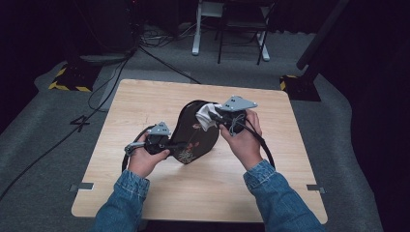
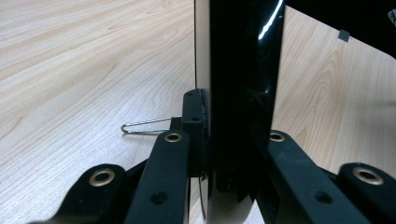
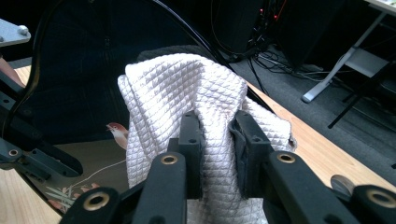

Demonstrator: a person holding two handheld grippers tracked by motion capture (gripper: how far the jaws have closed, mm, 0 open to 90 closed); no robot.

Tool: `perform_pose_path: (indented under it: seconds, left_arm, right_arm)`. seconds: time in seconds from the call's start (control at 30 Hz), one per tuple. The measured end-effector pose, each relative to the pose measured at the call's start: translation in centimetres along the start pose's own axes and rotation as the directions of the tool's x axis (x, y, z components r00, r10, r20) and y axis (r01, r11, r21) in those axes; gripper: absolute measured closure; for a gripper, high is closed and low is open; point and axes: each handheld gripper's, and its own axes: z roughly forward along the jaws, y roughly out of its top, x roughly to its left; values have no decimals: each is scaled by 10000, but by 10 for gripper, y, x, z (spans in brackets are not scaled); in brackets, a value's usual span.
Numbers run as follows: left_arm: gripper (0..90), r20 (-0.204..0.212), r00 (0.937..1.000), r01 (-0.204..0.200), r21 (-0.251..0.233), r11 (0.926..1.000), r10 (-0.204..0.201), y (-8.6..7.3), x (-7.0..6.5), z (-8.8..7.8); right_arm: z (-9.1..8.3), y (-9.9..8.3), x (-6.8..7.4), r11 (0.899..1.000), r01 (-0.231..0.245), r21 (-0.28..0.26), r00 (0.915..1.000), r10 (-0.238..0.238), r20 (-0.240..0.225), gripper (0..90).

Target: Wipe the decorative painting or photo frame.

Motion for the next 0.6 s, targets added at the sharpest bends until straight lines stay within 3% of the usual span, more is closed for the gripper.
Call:
perform_pose_path:
  seconds: [0.27, 0.37, 0.5, 0.6]
  left_arm:
    - [802, -32, 10000, 44, 132, 9999, -43, 1, -2, 1]
    - [802, -3, 10000, 43, 138, 9999, -43, 1, -1, 0]
    - [801, -23, 10000, 25, 40, 10000, -25, 1, -1, 0]
    - [800, -31, 10000, 44, 9, 10000, -44, 1, -1, 0]
  right_arm:
    - [-1, 9, 22, 9990, 395, -209, 9982, -404, -437, 755]
    - [1, 13, 37, 9958, 874, -259, 9938, -889, -661, 755]
    - [2, 11, 33, 9962, 837, -237, 9948, -849, -564, 755]
    - [5, 4, 21, 9977, 676, -63, 9974, -678, -261, 755]
